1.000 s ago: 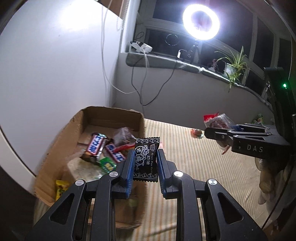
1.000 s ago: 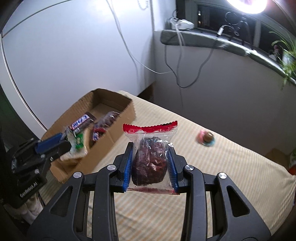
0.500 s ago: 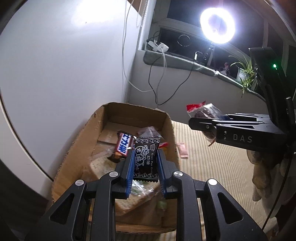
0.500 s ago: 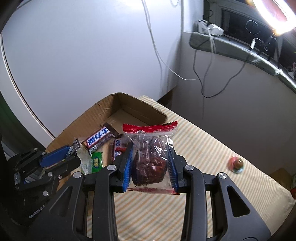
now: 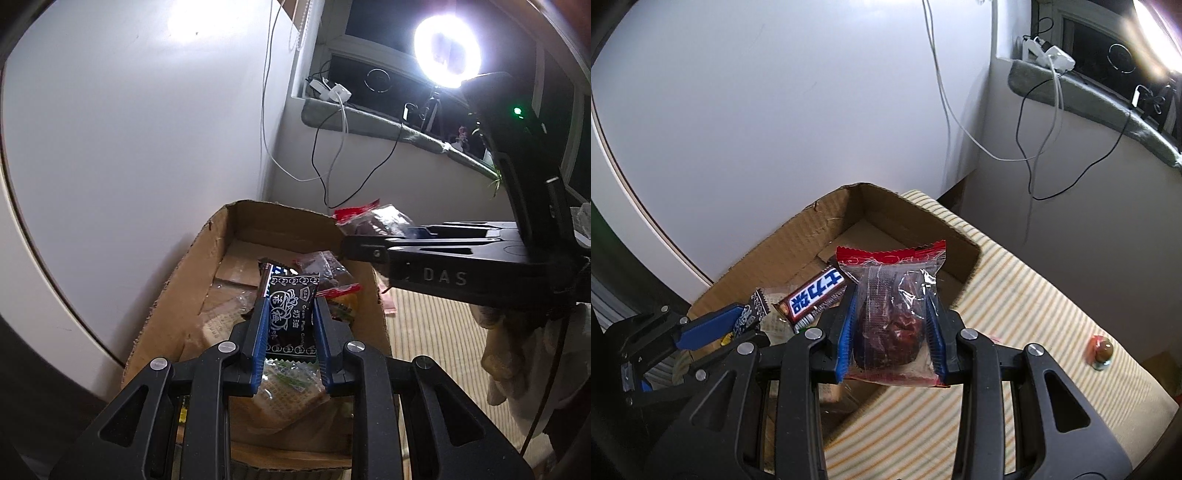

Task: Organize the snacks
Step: 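Open the left tool over the box while the right tool releases the fruit bag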

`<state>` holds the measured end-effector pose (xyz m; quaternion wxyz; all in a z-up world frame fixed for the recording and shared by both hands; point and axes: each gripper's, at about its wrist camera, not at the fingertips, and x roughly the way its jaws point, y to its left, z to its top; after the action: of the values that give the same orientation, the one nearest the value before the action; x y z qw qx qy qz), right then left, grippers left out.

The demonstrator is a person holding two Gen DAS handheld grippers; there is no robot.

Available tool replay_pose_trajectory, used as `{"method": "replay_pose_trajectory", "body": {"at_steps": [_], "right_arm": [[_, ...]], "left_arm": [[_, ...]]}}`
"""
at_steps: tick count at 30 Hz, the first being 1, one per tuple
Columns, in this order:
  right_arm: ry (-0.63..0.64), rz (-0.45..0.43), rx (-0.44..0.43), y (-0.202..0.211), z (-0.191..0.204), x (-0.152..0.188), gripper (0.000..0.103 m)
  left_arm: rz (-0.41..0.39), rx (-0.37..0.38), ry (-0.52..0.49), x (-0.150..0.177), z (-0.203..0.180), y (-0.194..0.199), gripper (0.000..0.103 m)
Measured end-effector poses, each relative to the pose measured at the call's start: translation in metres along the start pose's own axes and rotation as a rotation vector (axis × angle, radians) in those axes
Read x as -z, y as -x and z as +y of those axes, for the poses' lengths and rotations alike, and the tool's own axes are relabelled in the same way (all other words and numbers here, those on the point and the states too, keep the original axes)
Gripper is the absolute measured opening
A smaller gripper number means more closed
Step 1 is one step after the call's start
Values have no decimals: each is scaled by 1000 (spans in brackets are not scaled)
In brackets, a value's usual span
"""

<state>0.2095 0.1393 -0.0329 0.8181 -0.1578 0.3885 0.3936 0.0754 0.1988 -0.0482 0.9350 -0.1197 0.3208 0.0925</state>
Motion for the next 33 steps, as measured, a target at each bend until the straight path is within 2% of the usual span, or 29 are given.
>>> {"method": "replay_pose_trajectory", "body": {"at_steps": [18,22,24,26,28,29,33], "right_arm": [[18,15,-24,-15,10,-3,37],[16,1,-15,-13,10,-3,61],[12,-8,-10,-11,9,-3,63],[12,-12,-6,-9,8,-4,67],[13,-19,1,-7,8,-3,78],[13,-28,5,-5,8,-3,80],[9,-46,24,1,6,-3,89]], "left_arm": [[5,-12,17,1,7,3,23],[4,-15,22,2,8,4,23],[4,-18,24,2,9,4,25],[4,-20,22,2,8,5,35],[3,-19,19,3,8,5,46],[-1,-20,19,2,8,6,49],[-2,-25,7,2,4,7,53]]}}
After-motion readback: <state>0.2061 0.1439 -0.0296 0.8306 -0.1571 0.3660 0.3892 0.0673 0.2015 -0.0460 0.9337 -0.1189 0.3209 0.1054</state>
